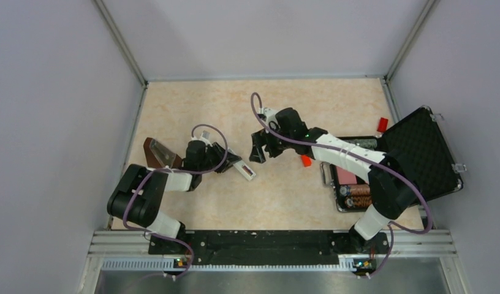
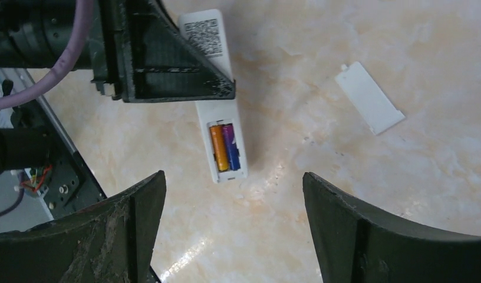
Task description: Load the batteries into the remote control
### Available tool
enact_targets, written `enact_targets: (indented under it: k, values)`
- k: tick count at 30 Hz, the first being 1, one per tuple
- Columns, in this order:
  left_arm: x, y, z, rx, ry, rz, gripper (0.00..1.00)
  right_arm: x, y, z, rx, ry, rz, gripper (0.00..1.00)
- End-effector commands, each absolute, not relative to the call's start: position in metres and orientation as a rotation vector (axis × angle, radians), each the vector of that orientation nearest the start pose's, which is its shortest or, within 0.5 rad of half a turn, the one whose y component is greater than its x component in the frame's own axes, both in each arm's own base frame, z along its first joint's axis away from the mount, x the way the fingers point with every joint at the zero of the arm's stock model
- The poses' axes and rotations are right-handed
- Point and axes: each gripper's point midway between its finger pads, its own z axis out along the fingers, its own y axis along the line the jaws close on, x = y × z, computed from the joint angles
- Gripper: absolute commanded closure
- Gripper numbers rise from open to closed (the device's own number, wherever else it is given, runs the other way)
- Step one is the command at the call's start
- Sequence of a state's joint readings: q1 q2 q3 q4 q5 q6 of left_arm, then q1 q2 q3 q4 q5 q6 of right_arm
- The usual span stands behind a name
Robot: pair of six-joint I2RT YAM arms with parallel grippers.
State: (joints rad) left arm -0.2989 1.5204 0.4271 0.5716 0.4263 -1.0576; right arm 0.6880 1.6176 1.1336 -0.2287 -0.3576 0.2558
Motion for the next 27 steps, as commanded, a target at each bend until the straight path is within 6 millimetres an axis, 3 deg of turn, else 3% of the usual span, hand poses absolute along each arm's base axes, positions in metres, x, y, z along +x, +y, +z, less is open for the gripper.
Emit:
enact_targets:
  k: [1,5,13,19,23,27]
  values:
    - [0.314,-0.205,0.065,-0.599,2.145,-1.192,0.69,0.28,0.355,0.134,-0.882,2.163,0.869,0.16]
    - [0.305,-0.194,0.049,-0.673,2.162,-1.127,0.62,0.275,0.366,0.12,-0.903,2.161,0.843,0.16]
    - [0.289,-0.176,0.028,-0.817,2.206,-1.008,0.39,0.291,0.367,0.103,-0.817,2.209,0.776,0.18]
    - [0.267,-0.158,0.02,-0.915,2.251,-0.896,0.29,0.315,0.354,0.104,-0.557,2.275,0.697,0.2]
    - [0.255,-0.145,0.022,-0.947,2.258,-0.822,0.28,0.338,0.335,0.093,-0.28,2.388,0.689,0.36]
    - [0.25,-0.133,0.036,-0.925,2.244,-0.75,0.3,0.362,0.305,0.07,-0.088,2.484,0.515,0.51]
